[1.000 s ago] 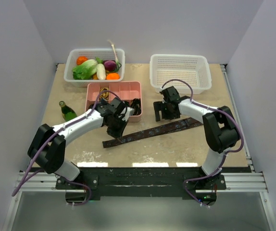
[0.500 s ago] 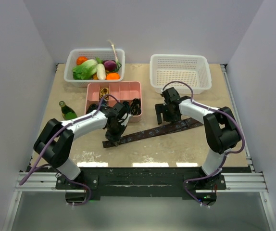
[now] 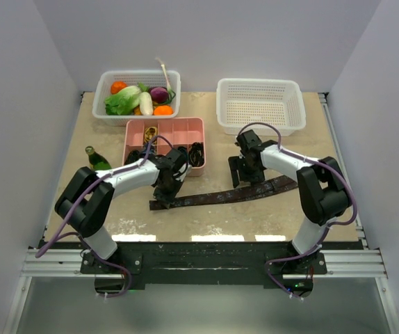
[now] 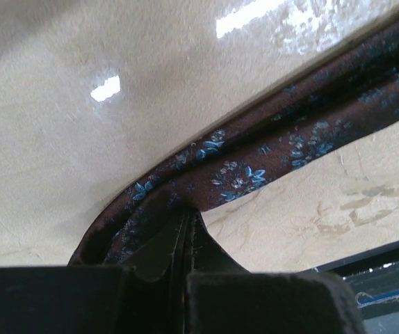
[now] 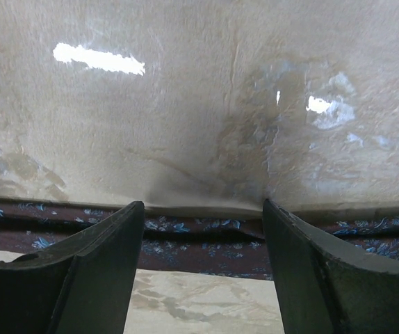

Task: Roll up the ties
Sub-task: Flatten out the tie at the center of the board.

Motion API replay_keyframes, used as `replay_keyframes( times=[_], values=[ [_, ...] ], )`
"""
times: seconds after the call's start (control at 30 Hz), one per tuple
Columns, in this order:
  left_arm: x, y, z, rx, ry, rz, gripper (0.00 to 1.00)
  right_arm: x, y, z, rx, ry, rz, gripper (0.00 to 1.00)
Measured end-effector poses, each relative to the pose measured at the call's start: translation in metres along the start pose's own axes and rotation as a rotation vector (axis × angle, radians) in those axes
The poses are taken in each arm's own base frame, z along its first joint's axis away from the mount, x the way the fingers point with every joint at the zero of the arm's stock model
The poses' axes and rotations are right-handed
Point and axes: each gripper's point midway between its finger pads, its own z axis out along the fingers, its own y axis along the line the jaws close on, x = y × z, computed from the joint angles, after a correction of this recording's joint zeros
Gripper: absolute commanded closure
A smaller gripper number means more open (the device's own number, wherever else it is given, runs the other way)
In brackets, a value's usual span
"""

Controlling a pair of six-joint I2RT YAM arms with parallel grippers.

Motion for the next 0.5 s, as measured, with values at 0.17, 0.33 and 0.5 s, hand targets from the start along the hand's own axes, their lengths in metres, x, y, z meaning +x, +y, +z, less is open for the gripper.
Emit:
replay_keyframes(
  times=[0.17, 0.33, 0.5],
  values=[
    [-0.005, -0.001, 0.003, 0.002, -0.012, -0.003, 1.0, 0.01, -0.002, -0.003, 0.005, 0.029, 0.002, 0.28],
    [-0.005, -0.001, 0.002, 0.003, -0.013, -0.003, 1.0, 0.018, -0.004, -0.006, 0.012, 0.05, 0.012, 0.26],
    [-0.011, 0.001, -0.001, 0.005, -0.026, -0.01, 1.0, 0.019, -0.008, -0.01, 0.032, 0.048, 0.024, 0.25]
  ],
)
